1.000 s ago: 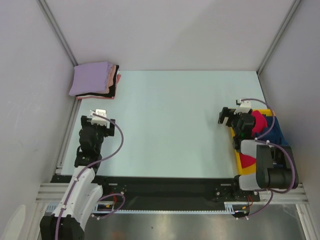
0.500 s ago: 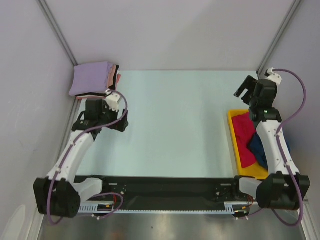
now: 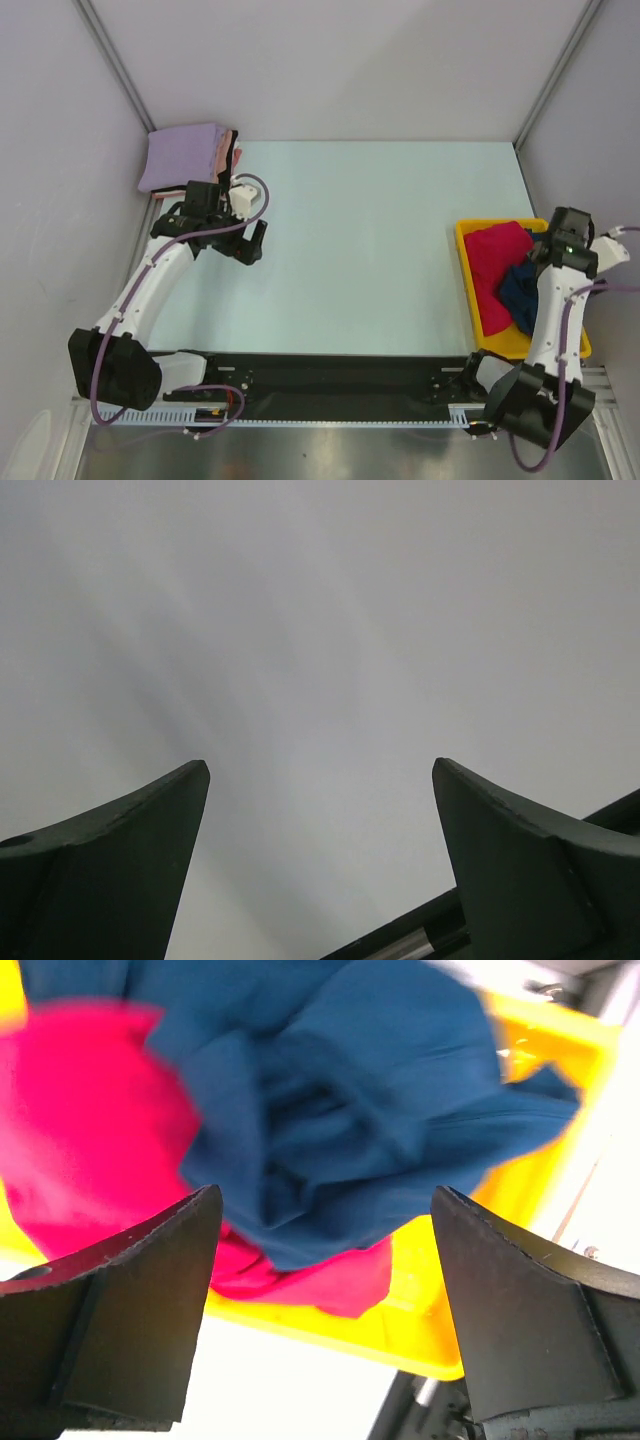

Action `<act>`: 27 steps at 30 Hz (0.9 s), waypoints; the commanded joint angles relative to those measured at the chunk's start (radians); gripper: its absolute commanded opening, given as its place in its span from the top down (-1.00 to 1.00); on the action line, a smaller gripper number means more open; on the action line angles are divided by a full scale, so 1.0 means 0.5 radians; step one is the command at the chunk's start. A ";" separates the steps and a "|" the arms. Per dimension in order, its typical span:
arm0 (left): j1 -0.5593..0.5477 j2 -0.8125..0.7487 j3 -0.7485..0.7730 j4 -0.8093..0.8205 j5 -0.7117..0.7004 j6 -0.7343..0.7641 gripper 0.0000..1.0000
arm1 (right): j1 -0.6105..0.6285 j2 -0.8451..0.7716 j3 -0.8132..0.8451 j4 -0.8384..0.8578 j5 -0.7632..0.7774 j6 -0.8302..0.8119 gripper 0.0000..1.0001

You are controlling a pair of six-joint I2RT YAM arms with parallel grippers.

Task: Fold and stack the t-shirts
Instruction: Grab the tshirt from the pile, then move the tshirt to the center of the board

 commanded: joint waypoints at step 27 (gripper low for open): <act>-0.038 -0.037 0.272 0.115 -0.044 -0.110 -1.00 | 0.777 -0.029 1.272 0.408 0.155 -0.550 1.00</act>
